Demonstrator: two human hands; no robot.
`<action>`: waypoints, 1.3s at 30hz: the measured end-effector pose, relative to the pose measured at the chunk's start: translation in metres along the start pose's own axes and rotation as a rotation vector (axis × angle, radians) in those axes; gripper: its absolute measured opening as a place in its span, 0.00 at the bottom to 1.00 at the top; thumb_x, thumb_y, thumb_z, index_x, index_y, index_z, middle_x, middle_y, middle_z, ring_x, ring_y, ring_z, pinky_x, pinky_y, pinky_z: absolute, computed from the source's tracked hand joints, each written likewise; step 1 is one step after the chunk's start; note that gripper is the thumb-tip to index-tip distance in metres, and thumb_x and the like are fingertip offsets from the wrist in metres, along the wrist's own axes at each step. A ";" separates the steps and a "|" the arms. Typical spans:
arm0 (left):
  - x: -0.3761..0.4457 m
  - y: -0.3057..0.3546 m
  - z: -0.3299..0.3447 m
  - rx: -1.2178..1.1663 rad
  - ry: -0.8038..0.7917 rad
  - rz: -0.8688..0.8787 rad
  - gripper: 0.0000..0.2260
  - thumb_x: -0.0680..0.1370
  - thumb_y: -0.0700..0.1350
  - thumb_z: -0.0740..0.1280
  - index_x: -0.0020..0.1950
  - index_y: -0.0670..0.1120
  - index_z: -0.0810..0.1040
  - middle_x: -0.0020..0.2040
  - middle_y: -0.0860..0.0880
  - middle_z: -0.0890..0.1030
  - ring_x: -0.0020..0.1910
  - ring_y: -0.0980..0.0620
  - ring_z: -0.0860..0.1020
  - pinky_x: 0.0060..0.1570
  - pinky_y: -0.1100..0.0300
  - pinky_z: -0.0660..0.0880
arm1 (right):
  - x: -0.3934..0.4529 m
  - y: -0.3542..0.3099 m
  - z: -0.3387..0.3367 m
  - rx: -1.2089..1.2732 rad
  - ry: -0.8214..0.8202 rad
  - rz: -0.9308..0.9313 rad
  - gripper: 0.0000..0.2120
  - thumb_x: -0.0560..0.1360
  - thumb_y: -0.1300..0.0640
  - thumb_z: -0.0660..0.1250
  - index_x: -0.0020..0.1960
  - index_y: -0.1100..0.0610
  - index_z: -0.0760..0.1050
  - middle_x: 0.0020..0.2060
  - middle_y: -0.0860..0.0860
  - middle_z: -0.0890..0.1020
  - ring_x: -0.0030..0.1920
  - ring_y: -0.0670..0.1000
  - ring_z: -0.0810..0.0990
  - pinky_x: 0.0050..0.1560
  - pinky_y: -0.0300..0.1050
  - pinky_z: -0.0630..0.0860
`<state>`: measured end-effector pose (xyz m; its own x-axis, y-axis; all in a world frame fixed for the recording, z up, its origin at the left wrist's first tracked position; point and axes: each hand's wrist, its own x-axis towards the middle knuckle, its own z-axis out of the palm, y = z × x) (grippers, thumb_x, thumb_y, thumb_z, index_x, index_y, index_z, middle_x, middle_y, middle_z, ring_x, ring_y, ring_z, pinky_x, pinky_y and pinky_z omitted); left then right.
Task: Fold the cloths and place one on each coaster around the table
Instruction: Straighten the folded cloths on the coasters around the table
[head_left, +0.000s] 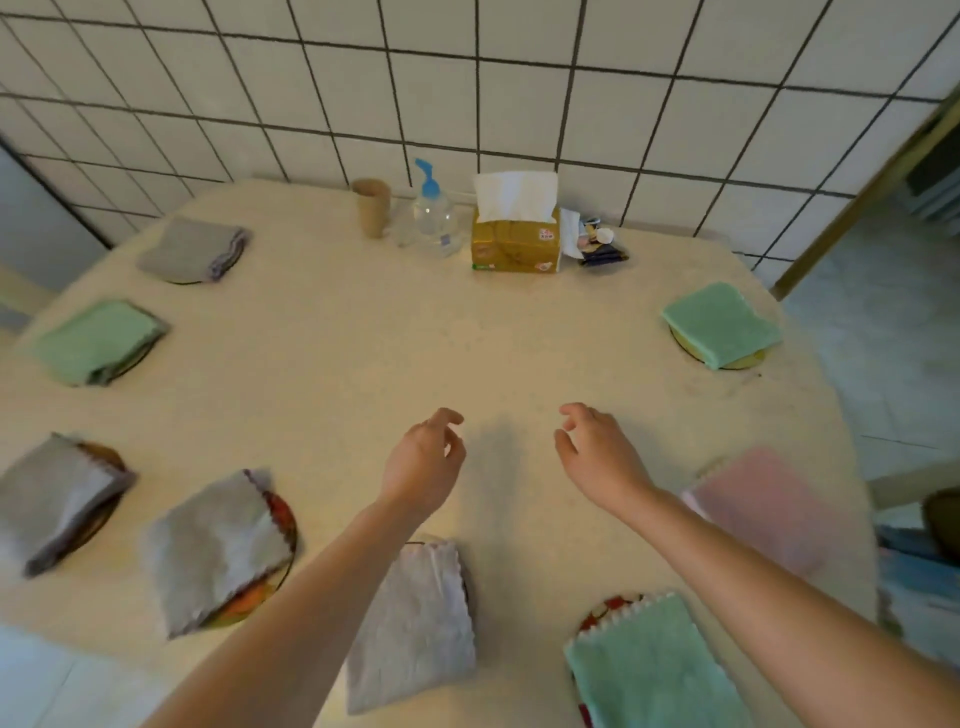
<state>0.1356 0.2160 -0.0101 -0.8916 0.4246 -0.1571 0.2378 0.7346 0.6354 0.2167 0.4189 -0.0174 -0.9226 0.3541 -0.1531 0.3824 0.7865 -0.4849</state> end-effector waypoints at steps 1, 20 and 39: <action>-0.011 -0.014 -0.009 -0.021 0.017 -0.014 0.12 0.78 0.42 0.62 0.61 0.48 0.74 0.47 0.50 0.81 0.49 0.49 0.78 0.47 0.55 0.76 | -0.008 -0.014 0.011 0.008 -0.017 -0.004 0.17 0.78 0.54 0.57 0.65 0.57 0.68 0.55 0.54 0.78 0.61 0.55 0.71 0.59 0.49 0.70; -0.158 -0.273 -0.168 -0.147 0.076 -0.381 0.10 0.78 0.43 0.62 0.58 0.50 0.76 0.44 0.50 0.79 0.38 0.55 0.75 0.31 0.62 0.70 | -0.144 -0.259 0.170 0.247 -0.153 0.201 0.16 0.78 0.56 0.59 0.65 0.57 0.69 0.52 0.50 0.80 0.52 0.50 0.78 0.49 0.42 0.73; -0.050 -0.479 -0.357 -0.221 0.228 -0.461 0.10 0.77 0.42 0.63 0.58 0.46 0.75 0.50 0.47 0.79 0.42 0.47 0.77 0.33 0.59 0.69 | -0.005 -0.481 0.261 0.357 -0.130 0.431 0.15 0.75 0.57 0.64 0.61 0.58 0.74 0.57 0.56 0.80 0.58 0.57 0.77 0.58 0.46 0.72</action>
<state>-0.0713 -0.3463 -0.0369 -0.9509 -0.0577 -0.3040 -0.2608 0.6781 0.6871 0.0241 -0.0937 -0.0082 -0.6948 0.5220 -0.4948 0.7048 0.3571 -0.6130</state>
